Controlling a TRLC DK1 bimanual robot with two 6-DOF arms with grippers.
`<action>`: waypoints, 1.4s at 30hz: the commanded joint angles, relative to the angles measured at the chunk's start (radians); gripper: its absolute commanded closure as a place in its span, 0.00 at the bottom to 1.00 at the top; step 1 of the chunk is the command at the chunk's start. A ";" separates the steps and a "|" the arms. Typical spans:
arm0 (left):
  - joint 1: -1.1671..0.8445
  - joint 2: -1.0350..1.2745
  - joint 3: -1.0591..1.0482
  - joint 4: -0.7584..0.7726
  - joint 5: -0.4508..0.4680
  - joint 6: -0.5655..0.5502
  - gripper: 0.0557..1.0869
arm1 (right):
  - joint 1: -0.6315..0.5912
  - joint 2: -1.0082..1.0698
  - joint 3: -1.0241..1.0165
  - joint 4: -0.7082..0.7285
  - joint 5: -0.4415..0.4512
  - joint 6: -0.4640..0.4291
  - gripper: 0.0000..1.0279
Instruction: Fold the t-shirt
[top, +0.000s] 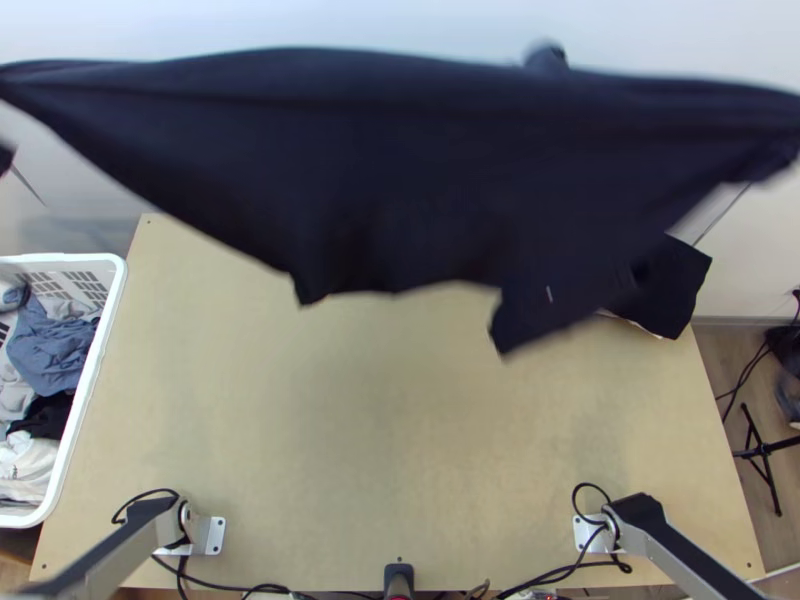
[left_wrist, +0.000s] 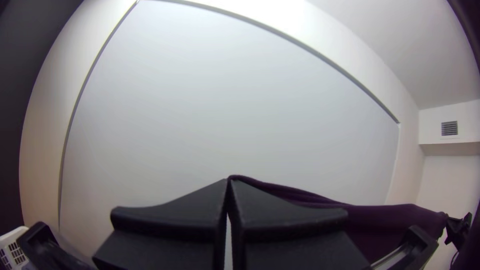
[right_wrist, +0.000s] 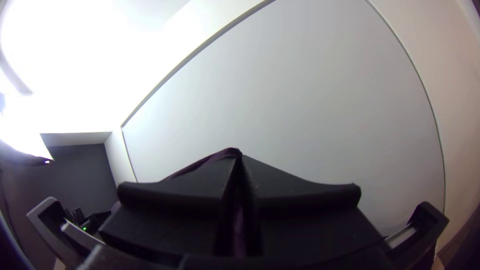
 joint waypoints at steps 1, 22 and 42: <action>-0.005 -0.257 -0.220 0.098 0.006 0.019 0.96 | 0.004 -0.218 -0.071 -0.123 -0.008 -0.019 0.97; -0.113 -0.473 -1.051 -0.351 0.164 -0.093 0.97 | 0.174 -0.448 -0.931 -0.290 -0.103 0.234 0.97; -0.142 0.317 -0.818 -0.086 0.182 -0.128 0.97 | -0.134 0.342 -0.821 0.259 -0.364 0.300 0.97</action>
